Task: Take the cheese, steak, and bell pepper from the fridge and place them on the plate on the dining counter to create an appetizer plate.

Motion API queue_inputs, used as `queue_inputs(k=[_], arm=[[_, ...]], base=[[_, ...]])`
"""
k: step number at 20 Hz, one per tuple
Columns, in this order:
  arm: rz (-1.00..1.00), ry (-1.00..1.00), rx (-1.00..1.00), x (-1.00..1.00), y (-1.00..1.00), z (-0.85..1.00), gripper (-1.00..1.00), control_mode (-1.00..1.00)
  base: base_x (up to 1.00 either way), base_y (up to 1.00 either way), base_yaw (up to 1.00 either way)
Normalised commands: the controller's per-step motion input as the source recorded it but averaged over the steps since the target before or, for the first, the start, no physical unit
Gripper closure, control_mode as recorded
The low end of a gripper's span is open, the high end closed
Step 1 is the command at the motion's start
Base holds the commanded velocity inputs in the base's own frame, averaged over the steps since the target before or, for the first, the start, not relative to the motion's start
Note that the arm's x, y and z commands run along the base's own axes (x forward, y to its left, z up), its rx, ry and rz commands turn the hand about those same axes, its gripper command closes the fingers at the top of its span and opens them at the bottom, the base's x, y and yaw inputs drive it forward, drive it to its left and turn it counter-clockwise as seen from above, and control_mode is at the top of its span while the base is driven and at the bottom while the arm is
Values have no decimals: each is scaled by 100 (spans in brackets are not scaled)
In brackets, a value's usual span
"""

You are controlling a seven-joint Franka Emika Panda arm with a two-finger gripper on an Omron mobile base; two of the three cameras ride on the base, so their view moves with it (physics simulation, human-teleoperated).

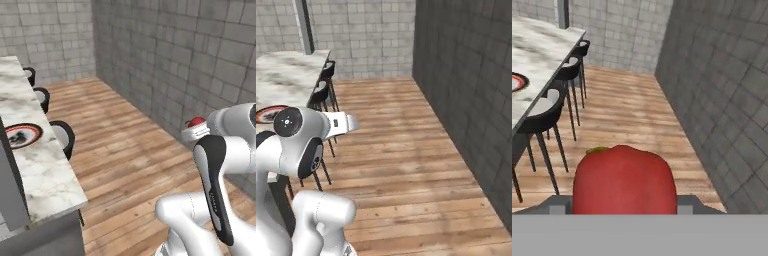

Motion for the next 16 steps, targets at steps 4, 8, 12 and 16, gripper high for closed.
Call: queue_inputs(k=[4, 8, 12, 16], arm=[[0, 0, 0, 0, 0, 0, 100, 100], [0, 0, 0, 0, 0, 0, 100, 100], [0, 0, 0, 0, 0, 0, 100, 100], [0, 0, 0, 0, 0, 0, 100, 100]], base=[[87, -14, 76], [78, -29, 71], [77, -45, 65], [52, -61, 62]])
